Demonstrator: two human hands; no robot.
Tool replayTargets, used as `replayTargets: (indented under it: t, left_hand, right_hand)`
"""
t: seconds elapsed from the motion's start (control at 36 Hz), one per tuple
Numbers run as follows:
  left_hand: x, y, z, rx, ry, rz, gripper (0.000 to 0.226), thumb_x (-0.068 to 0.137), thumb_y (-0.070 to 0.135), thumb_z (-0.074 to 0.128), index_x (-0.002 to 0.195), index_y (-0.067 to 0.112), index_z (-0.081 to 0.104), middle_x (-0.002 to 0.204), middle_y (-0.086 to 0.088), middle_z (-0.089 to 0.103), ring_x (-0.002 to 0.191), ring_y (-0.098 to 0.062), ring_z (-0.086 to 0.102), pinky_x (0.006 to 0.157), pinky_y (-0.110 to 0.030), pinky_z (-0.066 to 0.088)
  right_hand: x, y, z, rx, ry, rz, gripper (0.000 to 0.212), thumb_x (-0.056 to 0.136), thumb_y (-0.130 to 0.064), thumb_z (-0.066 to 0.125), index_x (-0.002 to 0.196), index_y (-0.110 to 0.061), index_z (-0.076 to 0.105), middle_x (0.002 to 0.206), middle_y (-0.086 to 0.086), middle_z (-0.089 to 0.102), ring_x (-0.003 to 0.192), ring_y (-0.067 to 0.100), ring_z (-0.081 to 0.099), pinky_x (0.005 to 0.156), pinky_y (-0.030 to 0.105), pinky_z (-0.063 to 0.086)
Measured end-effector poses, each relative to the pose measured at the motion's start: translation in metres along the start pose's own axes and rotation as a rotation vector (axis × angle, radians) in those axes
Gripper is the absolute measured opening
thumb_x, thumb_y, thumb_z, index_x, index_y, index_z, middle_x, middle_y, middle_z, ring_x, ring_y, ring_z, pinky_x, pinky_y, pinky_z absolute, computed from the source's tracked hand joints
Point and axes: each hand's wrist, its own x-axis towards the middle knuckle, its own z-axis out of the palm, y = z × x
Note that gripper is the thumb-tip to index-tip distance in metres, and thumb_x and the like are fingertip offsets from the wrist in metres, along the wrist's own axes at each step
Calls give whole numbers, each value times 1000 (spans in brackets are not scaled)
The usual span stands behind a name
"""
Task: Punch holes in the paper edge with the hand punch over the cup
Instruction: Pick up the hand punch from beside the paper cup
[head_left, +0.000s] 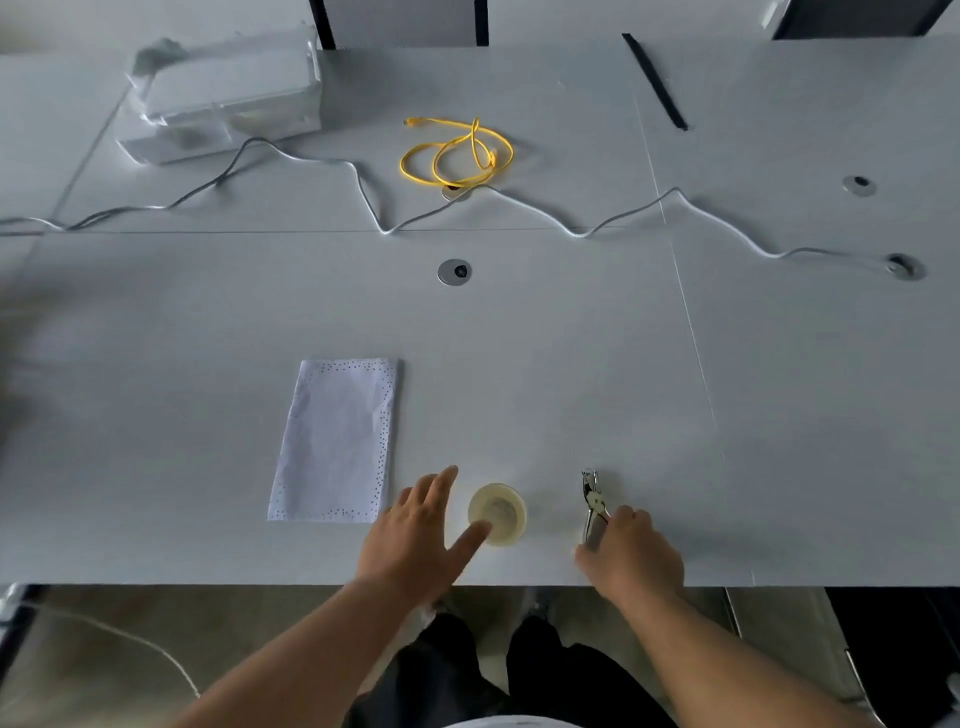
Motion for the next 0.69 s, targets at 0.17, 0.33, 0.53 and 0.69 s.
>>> replayTargets:
  t: [0.17,0.33,0.53,0.69]
  left_hand:
    - [14,-40,-14,-206,96,-324,55,104,43,47,155,23,41,161,-1,45,143,-27,48,103,-48,51]
    - [41,-89,-26,-339,139,-534,57,100,24,49,156,15,44,162,-10,43,142,-37,48,111,-52,47]
    - [67,-127,-41,-172,84,-688,56,98,28,51,150,9,45,151,-17,49,140,-42,44,110,-53,42]
    - [95,-151,-48,-256,69,-835,85,77,37,85,143,5,42,143,-21,53,135,-43,50,109,-54,43]
  right_hand:
    - [12,-9,-12,172,-26,88,71,74,-57,59,122,-4,54,122,16,61,113,37,65,81,39,48]
    - [19,-27,-37,319,22,128,54,80,-46,50,112,-2,57,116,21,67,104,39,66,84,42,53]
    - [14,-50,-62,392,38,35,32,80,-44,55,90,-13,56,89,7,67,81,31,62,69,36,47]
    - [7,-69,-78,446,46,-45,31,74,-48,53,79,-18,50,78,2,63,71,25,60,62,35,44]
